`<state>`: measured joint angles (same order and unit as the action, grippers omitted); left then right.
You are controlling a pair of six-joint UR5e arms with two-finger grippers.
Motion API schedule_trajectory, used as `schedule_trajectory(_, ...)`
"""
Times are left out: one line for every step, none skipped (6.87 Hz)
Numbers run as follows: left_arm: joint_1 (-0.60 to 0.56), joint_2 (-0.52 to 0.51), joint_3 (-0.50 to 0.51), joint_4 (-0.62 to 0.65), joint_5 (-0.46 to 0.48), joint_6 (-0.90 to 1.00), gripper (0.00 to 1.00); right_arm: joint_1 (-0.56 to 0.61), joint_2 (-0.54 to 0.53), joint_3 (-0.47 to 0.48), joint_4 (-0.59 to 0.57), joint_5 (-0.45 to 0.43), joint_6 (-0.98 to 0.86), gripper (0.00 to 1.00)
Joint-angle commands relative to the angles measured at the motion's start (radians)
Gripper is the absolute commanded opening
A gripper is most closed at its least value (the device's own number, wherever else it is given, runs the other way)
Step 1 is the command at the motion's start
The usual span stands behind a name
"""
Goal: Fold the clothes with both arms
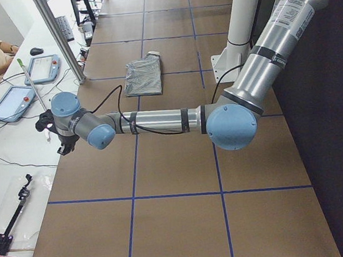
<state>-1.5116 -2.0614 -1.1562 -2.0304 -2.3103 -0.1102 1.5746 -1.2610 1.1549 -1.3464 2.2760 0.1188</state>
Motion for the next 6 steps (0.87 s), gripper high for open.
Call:
schedule_trajectory(-0.025,0.186,-0.274,0.338,-0.008,0.160,0.99,0.137,-0.058,0.066,-0.159,-0.003,-0.215,0.97)
schedule_trajectory(-0.025,0.202,-0.454,0.592,-0.014,0.159,1.00,0.146,-0.105,0.166,-0.225,-0.003,-0.215,1.00)
schedule_trajectory(-0.028,0.251,-0.684,0.862,-0.015,0.162,1.00,0.136,-0.201,0.310,-0.288,-0.009,-0.215,1.00)
schedule_trajectory(-0.030,0.418,-0.850,0.875,-0.023,0.162,1.00,0.119,-0.230,0.350,-0.293,-0.047,-0.217,1.00)
schedule_trajectory(-0.027,0.460,-0.835,0.871,-0.026,0.164,1.00,0.104,-0.233,0.347,-0.295,-0.046,-0.218,1.00)
schedule_trajectory(-0.027,0.464,-0.724,0.821,-0.023,0.172,1.00,0.099,-0.242,0.342,-0.295,-0.038,-0.232,1.00)
